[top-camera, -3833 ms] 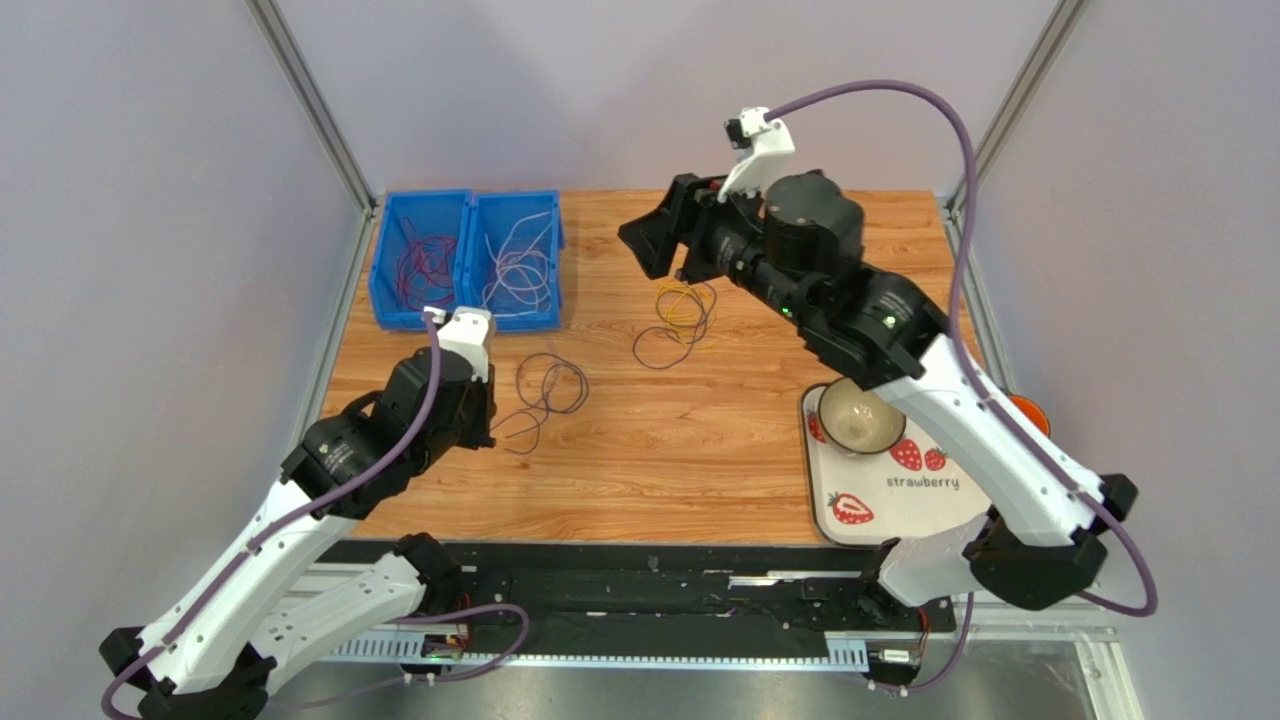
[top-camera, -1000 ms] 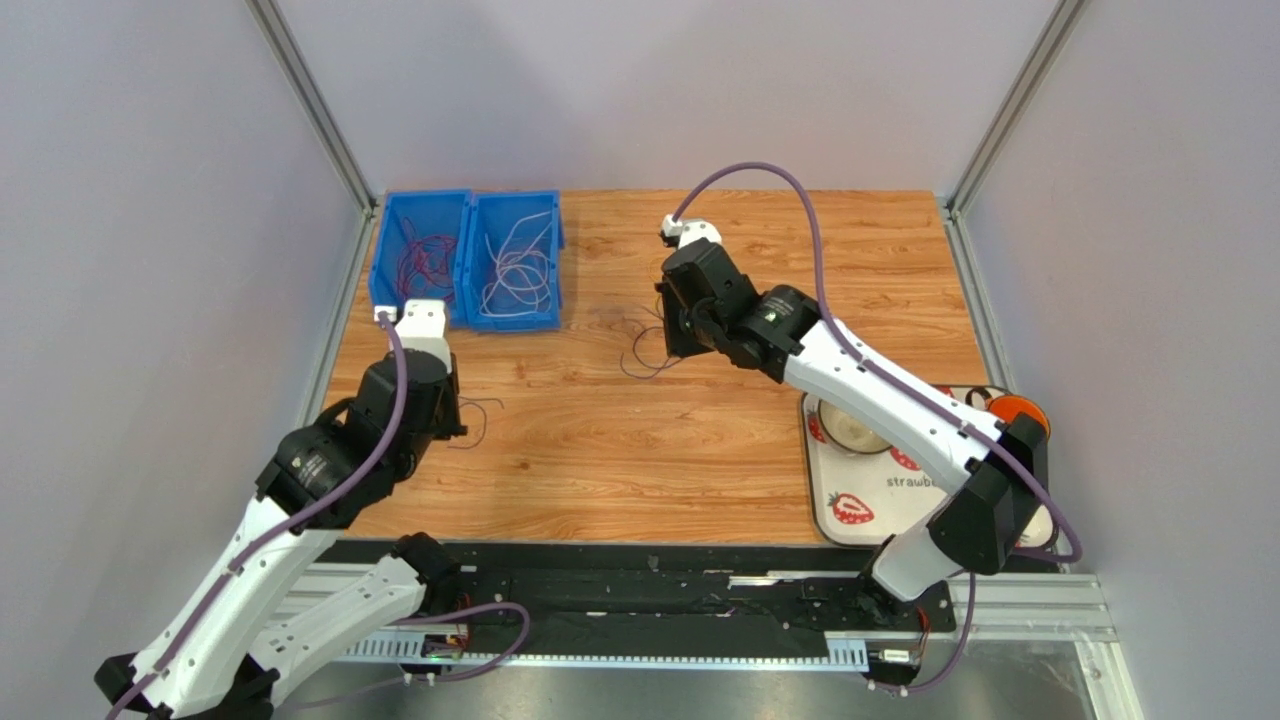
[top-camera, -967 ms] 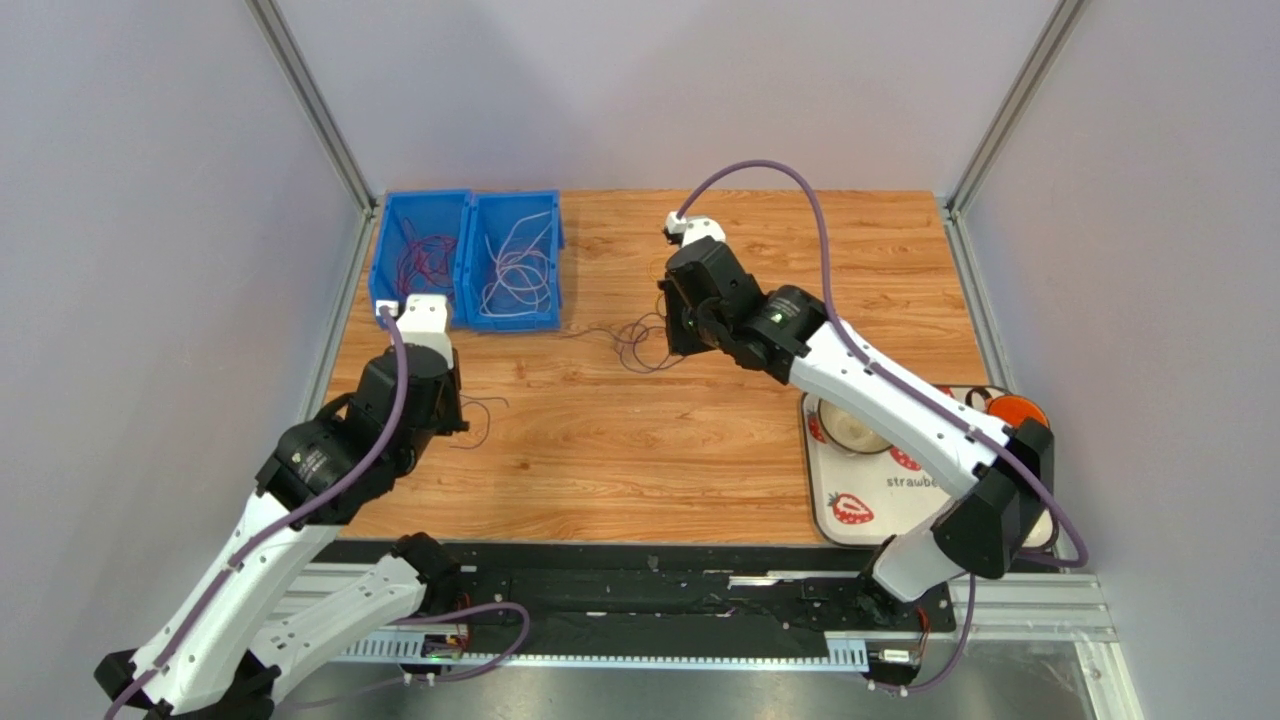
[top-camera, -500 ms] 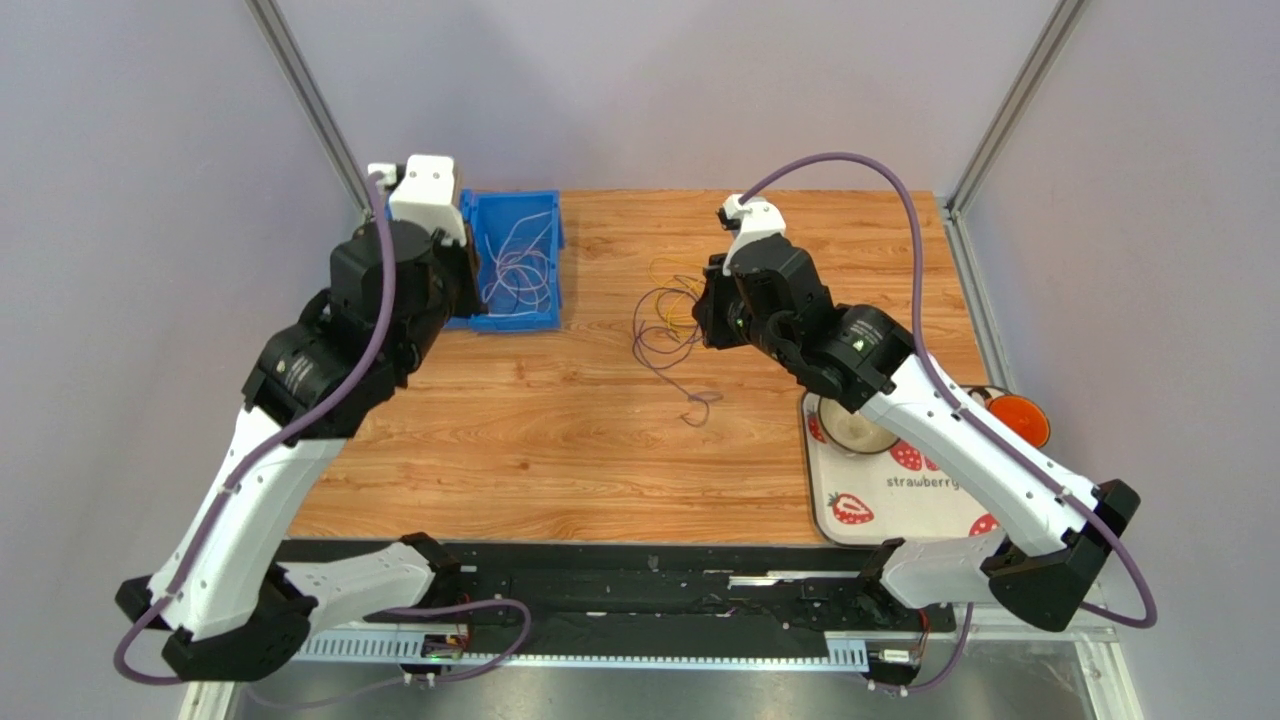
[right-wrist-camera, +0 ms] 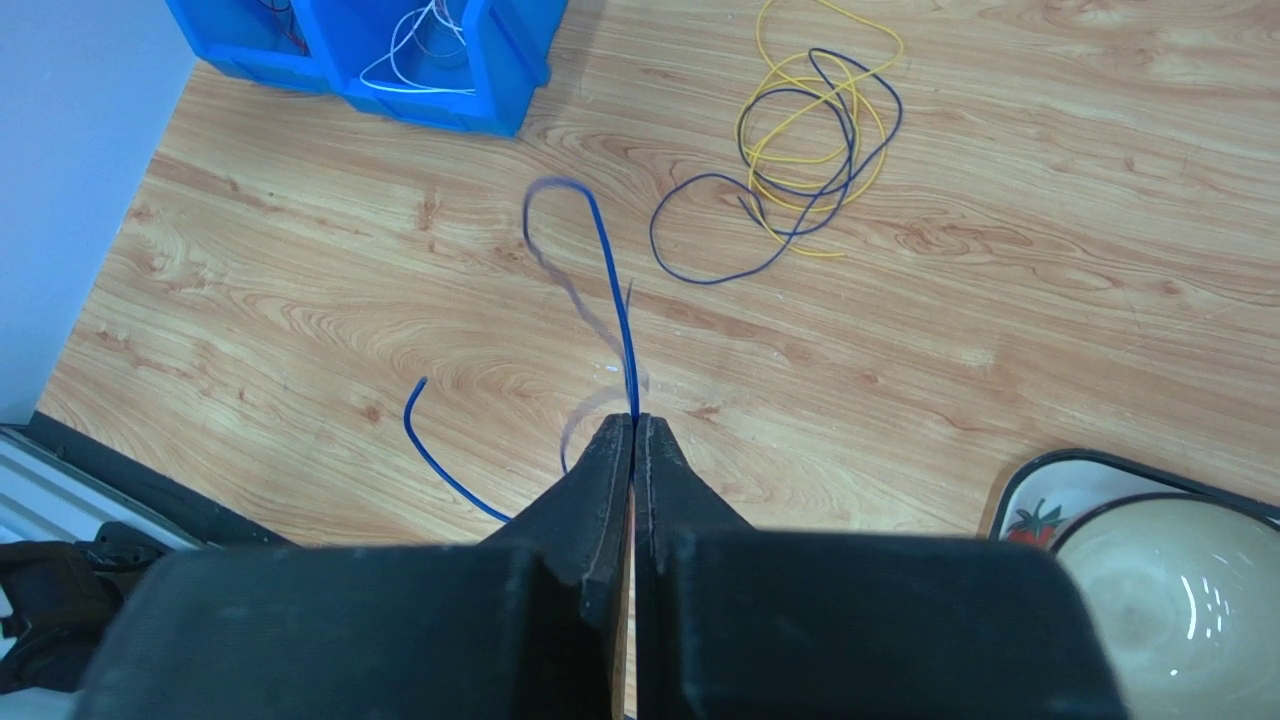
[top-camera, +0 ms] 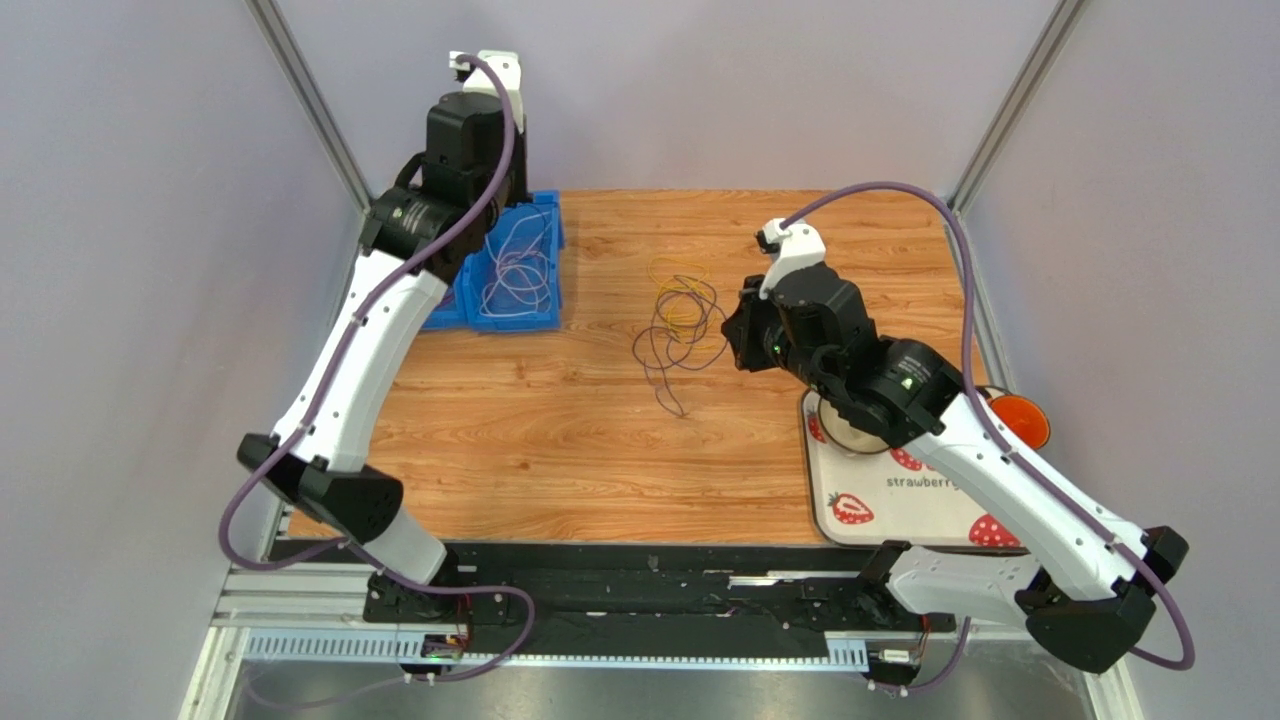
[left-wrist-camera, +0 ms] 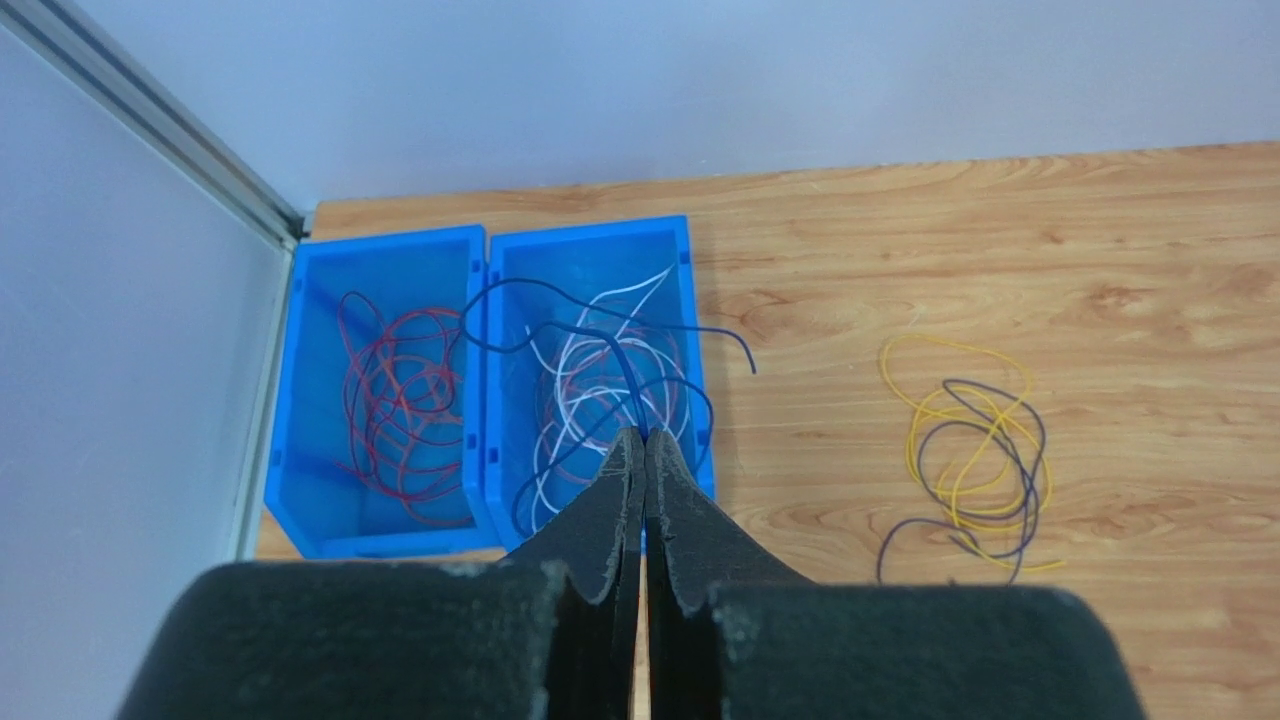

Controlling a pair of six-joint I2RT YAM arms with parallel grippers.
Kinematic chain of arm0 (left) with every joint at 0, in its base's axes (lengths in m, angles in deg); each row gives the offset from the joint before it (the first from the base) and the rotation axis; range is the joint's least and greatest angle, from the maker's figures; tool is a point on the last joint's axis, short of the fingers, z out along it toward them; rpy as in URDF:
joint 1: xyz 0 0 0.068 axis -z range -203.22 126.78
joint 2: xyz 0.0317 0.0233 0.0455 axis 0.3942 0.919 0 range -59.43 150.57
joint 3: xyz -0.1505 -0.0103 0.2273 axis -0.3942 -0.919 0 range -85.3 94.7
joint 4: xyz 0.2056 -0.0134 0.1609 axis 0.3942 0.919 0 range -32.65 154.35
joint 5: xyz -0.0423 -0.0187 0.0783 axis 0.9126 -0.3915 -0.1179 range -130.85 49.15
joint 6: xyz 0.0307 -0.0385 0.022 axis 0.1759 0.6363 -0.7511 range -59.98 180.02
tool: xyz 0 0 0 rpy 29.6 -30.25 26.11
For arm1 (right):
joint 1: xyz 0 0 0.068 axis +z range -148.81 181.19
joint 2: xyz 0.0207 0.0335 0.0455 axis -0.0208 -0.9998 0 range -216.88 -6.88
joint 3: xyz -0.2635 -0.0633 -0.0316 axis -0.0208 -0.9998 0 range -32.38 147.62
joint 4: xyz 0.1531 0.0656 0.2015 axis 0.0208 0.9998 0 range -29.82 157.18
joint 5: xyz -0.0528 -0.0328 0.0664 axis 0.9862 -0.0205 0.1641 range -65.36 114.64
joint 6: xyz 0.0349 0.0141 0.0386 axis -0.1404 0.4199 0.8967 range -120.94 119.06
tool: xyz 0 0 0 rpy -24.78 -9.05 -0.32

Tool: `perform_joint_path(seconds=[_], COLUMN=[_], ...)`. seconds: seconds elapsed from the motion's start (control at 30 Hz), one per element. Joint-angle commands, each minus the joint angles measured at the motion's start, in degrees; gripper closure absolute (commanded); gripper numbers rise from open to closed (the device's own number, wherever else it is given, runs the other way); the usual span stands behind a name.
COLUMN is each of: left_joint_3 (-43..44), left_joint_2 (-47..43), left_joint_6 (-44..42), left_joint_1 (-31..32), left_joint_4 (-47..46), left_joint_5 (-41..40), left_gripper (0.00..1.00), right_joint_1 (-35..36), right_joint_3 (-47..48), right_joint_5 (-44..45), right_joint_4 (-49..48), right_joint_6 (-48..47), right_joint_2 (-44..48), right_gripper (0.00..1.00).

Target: Untangle the cables

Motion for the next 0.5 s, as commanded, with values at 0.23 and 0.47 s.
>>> perform_joint_path(seconds=[0.23,0.47], left_joint_3=[6.6,5.8], left_joint_2=[12.2,13.3], left_joint_6=[3.6,6.5], left_joint_1=[-8.5,-9.7], left_joint_4=[-1.0,1.5], left_joint_5=[10.4,12.6], left_gripper=[0.99,0.27], right_joint_1=[0.0,0.0], right_joint_3=[-2.2,-2.7], right_joint_5=[2.2,2.6], right_joint_4=[-0.3,-0.1], right_joint_6=[-1.8,-2.1], right_joint_2=[5.1,6.1], right_gripper=[1.00,1.00])
